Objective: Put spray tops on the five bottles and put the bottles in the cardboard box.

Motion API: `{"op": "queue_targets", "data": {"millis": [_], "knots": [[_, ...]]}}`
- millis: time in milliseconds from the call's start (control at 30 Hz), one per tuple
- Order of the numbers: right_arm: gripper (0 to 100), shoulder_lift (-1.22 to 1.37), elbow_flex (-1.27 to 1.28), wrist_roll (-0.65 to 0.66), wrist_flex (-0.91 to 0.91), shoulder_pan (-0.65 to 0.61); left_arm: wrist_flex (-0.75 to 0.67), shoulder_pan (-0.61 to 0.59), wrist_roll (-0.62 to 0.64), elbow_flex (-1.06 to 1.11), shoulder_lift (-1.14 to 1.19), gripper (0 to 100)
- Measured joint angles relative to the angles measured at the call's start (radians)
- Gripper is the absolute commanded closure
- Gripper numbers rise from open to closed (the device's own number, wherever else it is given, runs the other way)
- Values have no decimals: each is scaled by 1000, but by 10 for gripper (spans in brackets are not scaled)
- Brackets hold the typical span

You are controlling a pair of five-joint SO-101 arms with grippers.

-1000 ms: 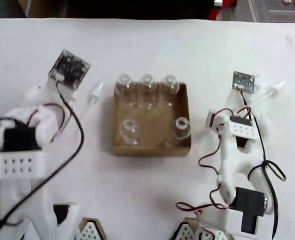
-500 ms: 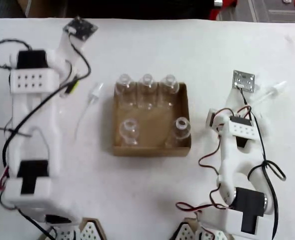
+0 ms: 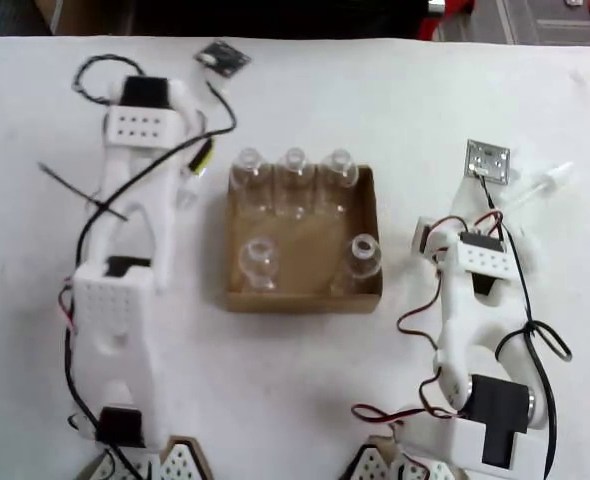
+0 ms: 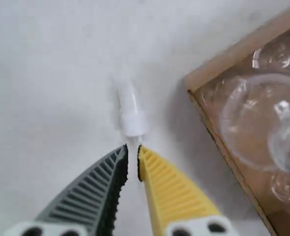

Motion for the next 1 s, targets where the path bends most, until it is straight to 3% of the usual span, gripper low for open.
{"op": "queue_targets", "data": {"millis": [267,633,1000], "knots": [[982,0,0,0,0,-11,2,0,95,-252,232,860],[982,0,0,0,0,-9,2,-2,235,-385,348,865],[982,0,0,0,0,-9,-41,-43,203,-385,413,865]]}}
